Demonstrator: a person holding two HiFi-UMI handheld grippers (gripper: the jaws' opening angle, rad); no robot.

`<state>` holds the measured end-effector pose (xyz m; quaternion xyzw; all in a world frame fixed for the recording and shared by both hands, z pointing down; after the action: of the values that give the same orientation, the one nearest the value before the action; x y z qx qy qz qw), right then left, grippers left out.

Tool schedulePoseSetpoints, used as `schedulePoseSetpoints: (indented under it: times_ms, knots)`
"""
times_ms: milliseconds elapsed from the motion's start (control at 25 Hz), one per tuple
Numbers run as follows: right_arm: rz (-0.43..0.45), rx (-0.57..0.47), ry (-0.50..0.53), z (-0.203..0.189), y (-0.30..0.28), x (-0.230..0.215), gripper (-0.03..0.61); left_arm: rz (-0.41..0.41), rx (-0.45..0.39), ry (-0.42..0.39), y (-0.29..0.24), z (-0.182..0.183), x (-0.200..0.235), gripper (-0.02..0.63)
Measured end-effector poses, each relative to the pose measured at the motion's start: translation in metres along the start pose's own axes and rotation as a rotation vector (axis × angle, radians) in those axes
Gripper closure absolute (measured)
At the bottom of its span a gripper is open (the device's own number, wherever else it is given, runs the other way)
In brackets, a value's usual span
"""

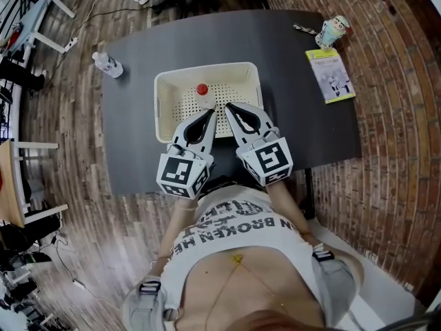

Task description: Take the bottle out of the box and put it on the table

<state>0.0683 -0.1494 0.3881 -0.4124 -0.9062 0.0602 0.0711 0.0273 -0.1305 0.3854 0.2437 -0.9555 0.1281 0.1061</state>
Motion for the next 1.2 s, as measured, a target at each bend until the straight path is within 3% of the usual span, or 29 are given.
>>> schedulePoseSetpoints:
  times_ms: [1200]
  knots:
    - [0.004,0.031,-0.012,-0.006,-0.01,-0.001,0.569,0.023,0.035,0.019,-0.005,-0.009,0.02,0.606]
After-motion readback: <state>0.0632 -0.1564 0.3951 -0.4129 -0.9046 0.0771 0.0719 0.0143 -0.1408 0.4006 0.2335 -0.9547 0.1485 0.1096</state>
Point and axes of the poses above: the fingertips, and each gripper's own axes: y backward along the fingers, x to its left, z out of its top, the point moved 1 cm from there along y, backward along the fingers, and after that the axes turned 6 degrees about y, right-handed, at the moved point
